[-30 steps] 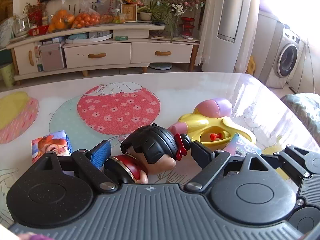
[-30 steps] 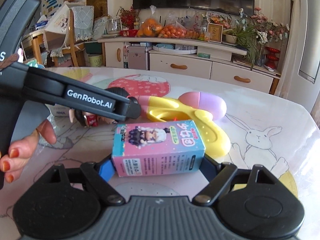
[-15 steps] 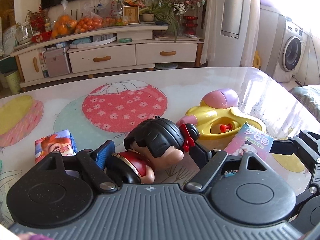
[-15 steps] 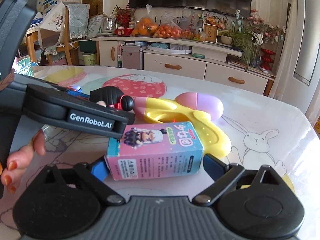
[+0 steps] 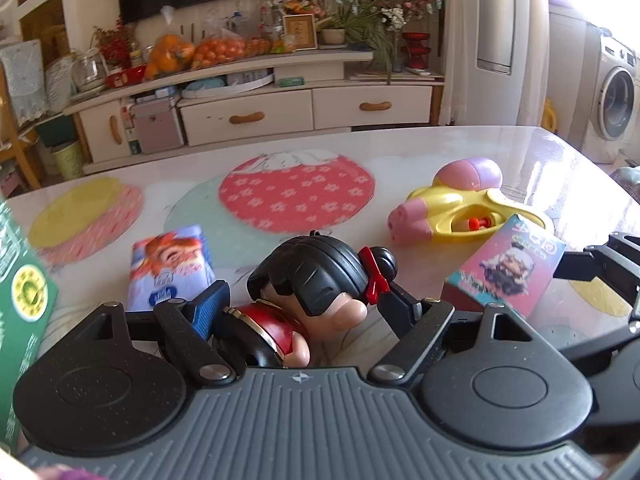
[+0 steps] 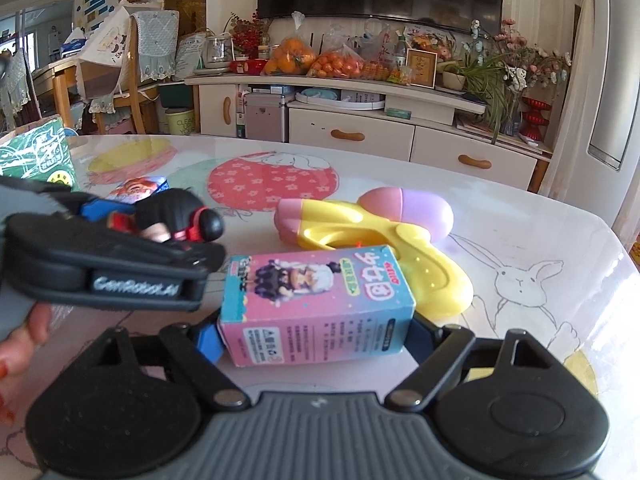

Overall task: Organize rigid objects
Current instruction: 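Close right tool on the pink figure box while left tool grasps the bobblehead doll, then lift the pink figure box with right tool while left tool lifts the doll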

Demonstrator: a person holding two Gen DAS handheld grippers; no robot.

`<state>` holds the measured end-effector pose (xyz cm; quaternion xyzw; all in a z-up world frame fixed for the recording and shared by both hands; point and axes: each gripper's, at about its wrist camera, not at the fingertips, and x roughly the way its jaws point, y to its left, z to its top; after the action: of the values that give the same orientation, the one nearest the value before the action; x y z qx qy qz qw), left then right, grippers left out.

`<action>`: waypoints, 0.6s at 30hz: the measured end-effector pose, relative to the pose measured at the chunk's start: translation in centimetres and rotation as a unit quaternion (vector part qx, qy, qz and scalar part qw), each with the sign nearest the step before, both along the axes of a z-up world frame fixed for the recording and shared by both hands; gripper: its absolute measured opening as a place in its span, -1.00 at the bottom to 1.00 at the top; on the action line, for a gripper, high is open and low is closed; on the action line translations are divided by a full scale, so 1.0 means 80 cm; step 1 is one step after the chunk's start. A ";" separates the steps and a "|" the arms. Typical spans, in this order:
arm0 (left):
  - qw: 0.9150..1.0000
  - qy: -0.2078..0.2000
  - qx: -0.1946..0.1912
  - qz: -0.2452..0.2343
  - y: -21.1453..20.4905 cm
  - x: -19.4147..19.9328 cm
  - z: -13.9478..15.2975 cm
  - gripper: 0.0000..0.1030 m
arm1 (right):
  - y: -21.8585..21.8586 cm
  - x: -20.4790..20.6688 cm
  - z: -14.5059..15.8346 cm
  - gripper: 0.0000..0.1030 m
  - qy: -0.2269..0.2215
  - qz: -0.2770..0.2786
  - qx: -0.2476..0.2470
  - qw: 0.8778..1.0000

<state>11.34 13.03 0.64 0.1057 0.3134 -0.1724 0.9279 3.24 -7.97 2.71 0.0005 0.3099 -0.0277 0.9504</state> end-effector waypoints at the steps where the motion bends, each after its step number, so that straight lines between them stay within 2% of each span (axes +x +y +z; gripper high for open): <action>1: 1.000 0.002 -0.001 0.004 0.002 -0.002 0.000 0.95 | 0.001 0.000 0.001 0.66 0.000 -0.001 -0.002 1.000; 7: 1.000 0.005 0.001 0.026 0.014 -0.017 0.001 0.94 | 0.008 -0.006 0.001 0.65 -0.003 -0.008 -0.014 1.000; 12: 0.998 0.006 0.001 0.056 0.026 -0.032 0.001 0.94 | 0.024 -0.013 0.000 0.65 -0.009 0.000 -0.043 0.999; 18: 0.998 0.002 0.004 0.068 0.040 -0.053 0.001 0.94 | 0.033 -0.019 0.000 0.65 -0.010 -0.010 -0.052 0.999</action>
<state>7.09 16.19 0.71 0.0881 0.3226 -0.1081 0.9362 1.72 -5.32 2.74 -0.0456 0.2987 -0.0532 0.9518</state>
